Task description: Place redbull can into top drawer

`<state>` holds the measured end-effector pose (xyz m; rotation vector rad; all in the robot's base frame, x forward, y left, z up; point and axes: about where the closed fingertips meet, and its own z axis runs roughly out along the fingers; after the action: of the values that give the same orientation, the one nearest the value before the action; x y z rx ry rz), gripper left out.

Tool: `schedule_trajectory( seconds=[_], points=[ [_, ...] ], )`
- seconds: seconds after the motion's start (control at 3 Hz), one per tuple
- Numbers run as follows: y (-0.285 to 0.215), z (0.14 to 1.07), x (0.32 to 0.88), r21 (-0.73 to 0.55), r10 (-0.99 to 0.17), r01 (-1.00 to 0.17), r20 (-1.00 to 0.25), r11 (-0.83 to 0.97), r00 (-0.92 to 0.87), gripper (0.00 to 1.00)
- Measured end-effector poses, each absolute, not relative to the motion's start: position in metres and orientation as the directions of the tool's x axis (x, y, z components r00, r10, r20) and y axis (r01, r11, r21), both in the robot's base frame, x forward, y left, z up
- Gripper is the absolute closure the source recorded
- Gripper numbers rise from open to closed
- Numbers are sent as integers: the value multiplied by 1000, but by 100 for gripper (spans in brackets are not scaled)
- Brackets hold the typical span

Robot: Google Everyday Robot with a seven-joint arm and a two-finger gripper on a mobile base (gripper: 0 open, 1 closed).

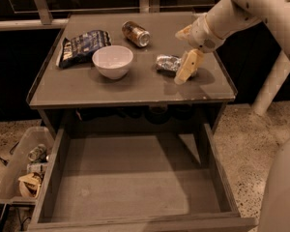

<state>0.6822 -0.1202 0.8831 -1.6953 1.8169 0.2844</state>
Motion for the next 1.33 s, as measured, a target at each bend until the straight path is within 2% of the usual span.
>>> schedule_trajectory(
  seconds=[0.67,1.33],
  points=[
    [-128,846,690,-192,-829,-963,-557,189,-52,0],
    [-128,846,690,-191,-829,-963,-557,189,-52,42]
  ],
)
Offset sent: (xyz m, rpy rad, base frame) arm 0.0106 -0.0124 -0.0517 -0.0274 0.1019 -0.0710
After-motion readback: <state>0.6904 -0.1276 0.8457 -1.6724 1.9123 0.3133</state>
